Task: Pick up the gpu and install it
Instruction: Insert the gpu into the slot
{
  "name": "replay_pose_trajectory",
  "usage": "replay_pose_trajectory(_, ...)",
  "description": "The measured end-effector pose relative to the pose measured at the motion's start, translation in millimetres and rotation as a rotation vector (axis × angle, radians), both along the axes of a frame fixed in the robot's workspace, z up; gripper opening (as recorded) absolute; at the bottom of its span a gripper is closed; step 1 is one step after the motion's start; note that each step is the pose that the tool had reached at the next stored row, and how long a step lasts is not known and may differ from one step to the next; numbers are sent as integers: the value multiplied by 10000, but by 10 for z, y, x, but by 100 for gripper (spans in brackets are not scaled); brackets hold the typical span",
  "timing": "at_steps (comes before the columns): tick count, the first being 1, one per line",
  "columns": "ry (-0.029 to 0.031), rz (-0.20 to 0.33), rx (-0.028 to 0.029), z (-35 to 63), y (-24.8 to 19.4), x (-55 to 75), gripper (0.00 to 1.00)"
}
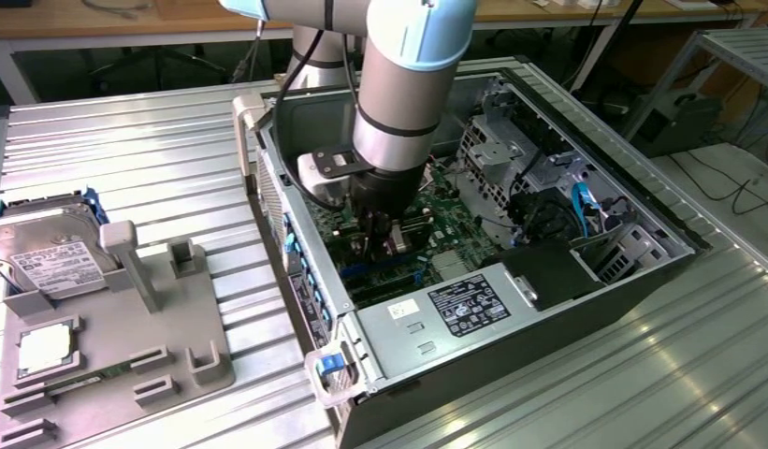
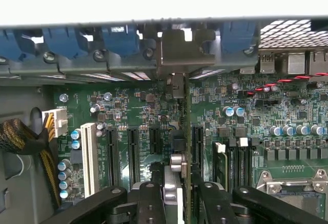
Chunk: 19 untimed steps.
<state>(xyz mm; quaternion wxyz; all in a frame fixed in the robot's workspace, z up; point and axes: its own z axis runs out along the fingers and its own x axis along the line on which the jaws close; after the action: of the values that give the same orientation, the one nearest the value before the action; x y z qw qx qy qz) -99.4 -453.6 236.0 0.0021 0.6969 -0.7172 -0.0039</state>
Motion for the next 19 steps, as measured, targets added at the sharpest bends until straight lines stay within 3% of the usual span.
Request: replay_pose_trajectory(19,9,0,-1,-49,0,0,31)
